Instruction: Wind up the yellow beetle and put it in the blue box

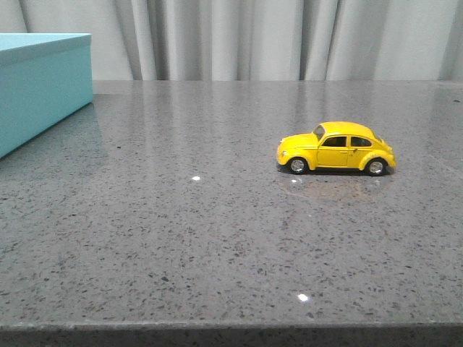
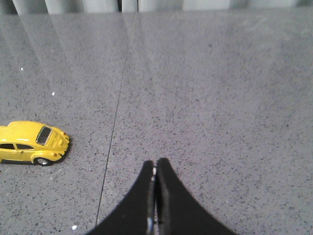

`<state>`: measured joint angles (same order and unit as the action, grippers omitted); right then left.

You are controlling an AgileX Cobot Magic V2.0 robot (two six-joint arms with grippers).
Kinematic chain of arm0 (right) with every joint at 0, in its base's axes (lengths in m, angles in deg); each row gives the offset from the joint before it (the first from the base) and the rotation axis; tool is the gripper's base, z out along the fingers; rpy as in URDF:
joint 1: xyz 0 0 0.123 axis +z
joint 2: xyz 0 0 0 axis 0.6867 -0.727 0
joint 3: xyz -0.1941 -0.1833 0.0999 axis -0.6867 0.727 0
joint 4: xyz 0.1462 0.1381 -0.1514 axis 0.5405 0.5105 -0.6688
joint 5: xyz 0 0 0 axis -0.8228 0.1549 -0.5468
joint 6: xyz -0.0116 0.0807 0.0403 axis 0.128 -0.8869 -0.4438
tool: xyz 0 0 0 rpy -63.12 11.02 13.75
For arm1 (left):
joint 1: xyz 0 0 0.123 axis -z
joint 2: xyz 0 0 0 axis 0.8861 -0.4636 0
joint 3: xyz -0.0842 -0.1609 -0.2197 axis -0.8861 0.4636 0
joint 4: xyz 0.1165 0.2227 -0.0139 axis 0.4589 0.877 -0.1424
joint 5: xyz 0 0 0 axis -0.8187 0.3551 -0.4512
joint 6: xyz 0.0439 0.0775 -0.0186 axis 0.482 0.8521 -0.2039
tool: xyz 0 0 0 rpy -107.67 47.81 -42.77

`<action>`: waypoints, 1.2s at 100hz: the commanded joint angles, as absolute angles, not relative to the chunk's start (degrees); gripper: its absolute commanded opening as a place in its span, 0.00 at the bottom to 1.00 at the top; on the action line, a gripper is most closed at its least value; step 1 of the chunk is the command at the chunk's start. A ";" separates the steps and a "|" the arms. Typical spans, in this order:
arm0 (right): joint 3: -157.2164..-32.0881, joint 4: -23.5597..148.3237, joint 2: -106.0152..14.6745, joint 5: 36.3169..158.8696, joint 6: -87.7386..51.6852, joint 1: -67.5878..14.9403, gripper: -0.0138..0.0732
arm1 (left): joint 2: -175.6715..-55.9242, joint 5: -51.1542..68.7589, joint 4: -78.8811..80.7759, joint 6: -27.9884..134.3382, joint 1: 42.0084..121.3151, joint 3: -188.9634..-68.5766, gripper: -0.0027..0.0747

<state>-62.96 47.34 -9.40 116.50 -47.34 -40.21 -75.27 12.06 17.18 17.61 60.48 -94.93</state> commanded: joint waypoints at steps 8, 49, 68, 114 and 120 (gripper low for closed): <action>-68.21 48.42 -15.32 113.60 -46.81 -40.31 0.31 | -81.98 8.70 16.74 17.41 60.90 -100.58 0.50; -70.92 48.42 -21.91 110.93 -46.81 -40.31 0.47 | -89.14 3.18 16.74 17.41 60.90 -104.00 0.50; -70.92 48.42 -21.91 109.50 -46.81 -40.31 0.47 | -89.14 0.67 16.74 17.41 60.90 -104.00 0.50; -71.22 49.36 -21.91 109.20 -46.86 -40.31 0.47 | -89.14 0.54 16.74 17.41 60.90 -104.00 0.49; -72.31 50.86 -22.23 111.21 -46.86 -40.31 0.47 | -89.14 0.66 16.74 17.41 60.90 -104.00 0.50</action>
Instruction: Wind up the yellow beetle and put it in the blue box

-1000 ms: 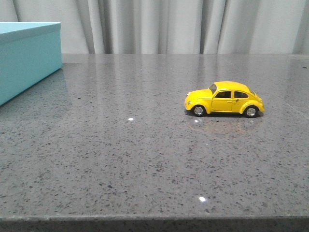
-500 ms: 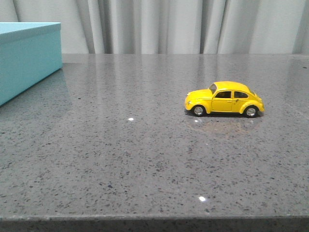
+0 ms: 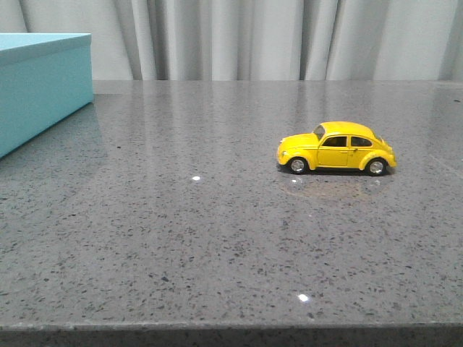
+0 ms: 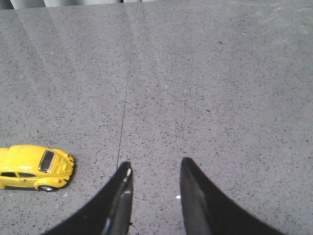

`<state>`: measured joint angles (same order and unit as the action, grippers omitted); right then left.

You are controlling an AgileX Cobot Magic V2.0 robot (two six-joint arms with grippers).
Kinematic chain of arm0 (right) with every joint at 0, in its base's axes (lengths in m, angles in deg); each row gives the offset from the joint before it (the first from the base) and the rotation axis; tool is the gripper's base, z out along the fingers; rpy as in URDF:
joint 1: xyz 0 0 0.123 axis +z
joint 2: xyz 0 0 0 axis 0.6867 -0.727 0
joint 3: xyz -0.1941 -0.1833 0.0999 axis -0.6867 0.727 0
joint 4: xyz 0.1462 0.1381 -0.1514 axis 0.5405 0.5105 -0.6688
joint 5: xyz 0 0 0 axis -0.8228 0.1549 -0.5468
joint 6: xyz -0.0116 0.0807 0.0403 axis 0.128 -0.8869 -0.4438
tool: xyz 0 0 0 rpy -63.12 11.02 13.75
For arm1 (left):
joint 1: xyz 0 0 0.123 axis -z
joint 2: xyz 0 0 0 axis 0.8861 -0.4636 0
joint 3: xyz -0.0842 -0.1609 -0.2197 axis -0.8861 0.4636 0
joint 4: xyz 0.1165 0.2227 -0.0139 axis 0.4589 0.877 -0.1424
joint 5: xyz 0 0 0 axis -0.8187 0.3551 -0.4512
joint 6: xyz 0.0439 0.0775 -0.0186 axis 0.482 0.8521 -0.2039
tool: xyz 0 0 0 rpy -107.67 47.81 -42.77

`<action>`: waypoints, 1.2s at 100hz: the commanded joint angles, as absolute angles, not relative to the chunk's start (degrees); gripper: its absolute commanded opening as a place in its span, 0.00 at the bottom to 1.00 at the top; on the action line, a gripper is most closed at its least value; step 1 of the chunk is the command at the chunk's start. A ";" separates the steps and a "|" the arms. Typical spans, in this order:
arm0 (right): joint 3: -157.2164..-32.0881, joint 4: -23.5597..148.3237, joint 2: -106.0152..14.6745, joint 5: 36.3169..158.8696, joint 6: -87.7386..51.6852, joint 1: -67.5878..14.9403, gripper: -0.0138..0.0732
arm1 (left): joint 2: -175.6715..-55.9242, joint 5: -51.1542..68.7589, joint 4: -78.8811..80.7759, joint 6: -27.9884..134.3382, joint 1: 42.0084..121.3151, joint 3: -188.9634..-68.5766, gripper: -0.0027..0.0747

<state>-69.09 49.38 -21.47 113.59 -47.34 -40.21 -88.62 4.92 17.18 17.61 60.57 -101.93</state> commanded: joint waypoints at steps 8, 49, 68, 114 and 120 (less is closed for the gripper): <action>-74.87 51.00 -23.77 115.91 -46.86 -40.31 0.47 | -89.14 0.75 16.74 17.41 60.90 -104.00 0.49; -90.08 54.89 -37.17 133.09 -46.92 -40.31 0.59 | -89.14 0.75 16.39 17.41 60.90 -104.00 0.49; -93.00 56.57 -41.39 135.07 -46.96 -38.69 0.74 | -89.14 0.75 16.39 17.41 60.90 -104.00 0.49; -99.83 56.49 -50.87 139.83 -54.40 -28.18 0.73 | -89.14 0.75 16.39 17.41 60.90 -104.00 0.49; -101.74 53.82 -53.15 140.81 -57.24 -26.40 0.73 | -89.14 0.75 16.39 17.41 60.90 -104.00 0.49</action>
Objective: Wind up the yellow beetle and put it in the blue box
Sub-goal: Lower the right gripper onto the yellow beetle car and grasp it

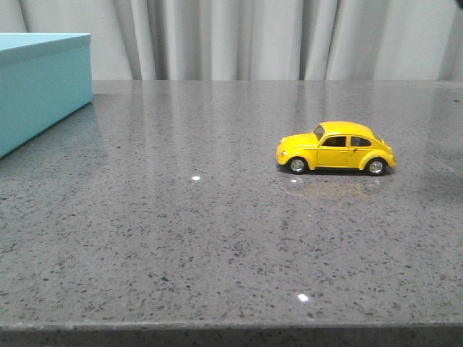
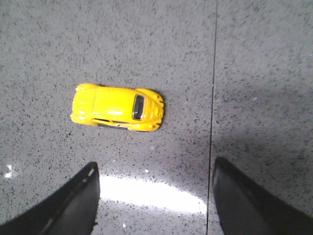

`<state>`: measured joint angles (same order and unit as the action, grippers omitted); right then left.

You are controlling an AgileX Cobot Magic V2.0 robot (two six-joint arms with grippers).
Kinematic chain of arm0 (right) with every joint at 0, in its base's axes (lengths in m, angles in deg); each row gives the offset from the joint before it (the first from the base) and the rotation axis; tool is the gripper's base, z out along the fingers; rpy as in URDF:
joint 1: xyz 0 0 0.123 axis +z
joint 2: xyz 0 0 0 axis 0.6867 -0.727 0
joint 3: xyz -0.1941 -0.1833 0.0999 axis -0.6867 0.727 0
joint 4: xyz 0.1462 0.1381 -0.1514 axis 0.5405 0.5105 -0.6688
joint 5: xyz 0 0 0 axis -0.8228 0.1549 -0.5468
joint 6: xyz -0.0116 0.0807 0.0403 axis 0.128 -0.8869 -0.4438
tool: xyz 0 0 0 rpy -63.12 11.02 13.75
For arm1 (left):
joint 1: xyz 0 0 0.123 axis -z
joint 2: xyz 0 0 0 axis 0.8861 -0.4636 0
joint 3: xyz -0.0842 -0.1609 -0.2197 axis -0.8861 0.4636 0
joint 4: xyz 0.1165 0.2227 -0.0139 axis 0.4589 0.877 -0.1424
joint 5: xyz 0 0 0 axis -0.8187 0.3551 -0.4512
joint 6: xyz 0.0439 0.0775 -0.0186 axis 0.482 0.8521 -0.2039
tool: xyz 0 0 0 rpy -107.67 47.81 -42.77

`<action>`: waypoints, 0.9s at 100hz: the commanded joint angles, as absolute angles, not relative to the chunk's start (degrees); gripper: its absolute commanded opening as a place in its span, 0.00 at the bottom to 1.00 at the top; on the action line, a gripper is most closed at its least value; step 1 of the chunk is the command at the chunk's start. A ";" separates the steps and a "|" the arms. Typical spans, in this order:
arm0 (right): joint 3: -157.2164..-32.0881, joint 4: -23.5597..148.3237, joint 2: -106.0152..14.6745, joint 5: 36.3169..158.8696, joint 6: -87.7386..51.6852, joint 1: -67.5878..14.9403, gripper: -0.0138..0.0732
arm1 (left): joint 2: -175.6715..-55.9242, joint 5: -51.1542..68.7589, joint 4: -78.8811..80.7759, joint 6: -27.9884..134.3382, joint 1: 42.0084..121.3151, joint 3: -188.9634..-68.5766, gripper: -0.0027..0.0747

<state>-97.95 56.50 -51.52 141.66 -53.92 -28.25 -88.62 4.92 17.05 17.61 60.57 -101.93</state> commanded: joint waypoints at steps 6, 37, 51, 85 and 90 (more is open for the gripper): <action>-103.34 50.91 -55.09 141.51 -60.36 -24.55 0.73 | -89.14 0.75 16.39 17.41 60.90 -104.00 0.49; -110.68 41.64 -64.78 144.89 -74.26 -15.35 0.73 | -89.14 0.89 16.39 17.41 60.90 -104.00 0.49; -112.39 41.64 -68.59 144.27 -77.13 -13.14 0.73 | -89.14 0.89 16.39 17.41 60.90 -104.00 0.49; -113.92 42.04 -75.41 144.16 -79.06 -12.33 0.73 | -89.14 0.89 16.39 17.41 60.90 -104.00 0.49; -113.92 42.05 -75.97 144.16 -79.16 -12.33 0.73 | -89.14 0.89 16.39 17.41 60.90 -104.00 0.49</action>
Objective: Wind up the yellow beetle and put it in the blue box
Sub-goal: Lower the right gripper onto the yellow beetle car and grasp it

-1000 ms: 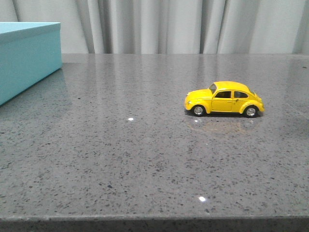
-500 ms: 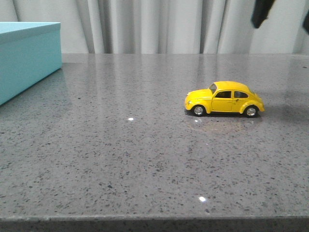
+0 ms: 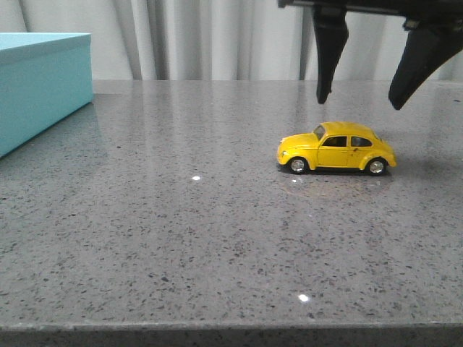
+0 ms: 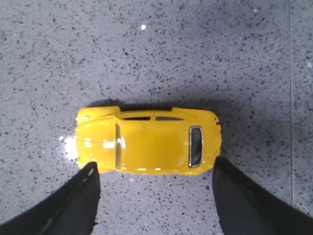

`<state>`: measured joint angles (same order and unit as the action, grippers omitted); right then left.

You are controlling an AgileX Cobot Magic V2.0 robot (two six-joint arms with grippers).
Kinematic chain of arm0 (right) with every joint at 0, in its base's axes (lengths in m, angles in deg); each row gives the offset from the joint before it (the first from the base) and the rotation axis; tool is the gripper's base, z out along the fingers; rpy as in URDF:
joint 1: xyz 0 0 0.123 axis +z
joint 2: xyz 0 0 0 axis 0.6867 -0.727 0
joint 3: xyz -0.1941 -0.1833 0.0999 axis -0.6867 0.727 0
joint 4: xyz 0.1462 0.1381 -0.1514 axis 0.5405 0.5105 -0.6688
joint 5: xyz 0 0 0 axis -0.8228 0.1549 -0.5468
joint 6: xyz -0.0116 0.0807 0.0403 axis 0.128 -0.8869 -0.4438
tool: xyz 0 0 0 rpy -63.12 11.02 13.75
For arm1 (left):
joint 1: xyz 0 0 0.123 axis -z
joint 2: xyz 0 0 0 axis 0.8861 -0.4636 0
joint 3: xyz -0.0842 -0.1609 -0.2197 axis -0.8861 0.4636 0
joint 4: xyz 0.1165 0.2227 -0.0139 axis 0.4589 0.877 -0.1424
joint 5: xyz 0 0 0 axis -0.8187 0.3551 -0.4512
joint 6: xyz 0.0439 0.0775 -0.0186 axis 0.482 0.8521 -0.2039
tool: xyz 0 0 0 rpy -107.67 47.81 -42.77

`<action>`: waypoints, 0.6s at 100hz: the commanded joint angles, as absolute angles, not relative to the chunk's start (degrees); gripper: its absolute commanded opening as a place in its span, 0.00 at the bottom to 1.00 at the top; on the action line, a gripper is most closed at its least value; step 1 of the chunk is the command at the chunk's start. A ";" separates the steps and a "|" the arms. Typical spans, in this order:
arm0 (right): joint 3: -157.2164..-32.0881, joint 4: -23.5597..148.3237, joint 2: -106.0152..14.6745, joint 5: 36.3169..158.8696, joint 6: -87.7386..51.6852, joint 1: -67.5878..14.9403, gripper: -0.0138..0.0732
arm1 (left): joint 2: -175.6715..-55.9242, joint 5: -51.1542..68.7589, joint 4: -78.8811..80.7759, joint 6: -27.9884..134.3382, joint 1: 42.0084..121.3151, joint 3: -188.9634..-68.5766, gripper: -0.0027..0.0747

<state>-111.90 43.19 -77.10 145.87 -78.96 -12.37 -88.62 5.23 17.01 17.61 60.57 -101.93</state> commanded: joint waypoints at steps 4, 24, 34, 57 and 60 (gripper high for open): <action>-113.92 42.11 -76.39 144.16 -79.21 -12.33 0.73 | -89.14 0.89 16.39 17.41 60.90 -104.00 0.49; -113.92 41.84 -77.73 143.37 -81.02 -12.33 0.73 | -89.14 0.89 16.39 17.41 60.90 -104.00 0.49; -113.92 41.67 -78.51 143.31 -81.50 -12.33 0.73 | -89.14 0.89 16.39 17.41 60.90 -104.00 0.49; -113.92 41.67 -80.18 143.42 -81.61 -12.33 0.73 | -89.14 0.89 16.39 17.41 60.90 -104.00 0.49; -113.92 41.67 -80.39 143.42 -81.61 -12.33 0.73 | -89.14 0.89 16.39 17.41 60.90 -104.00 0.49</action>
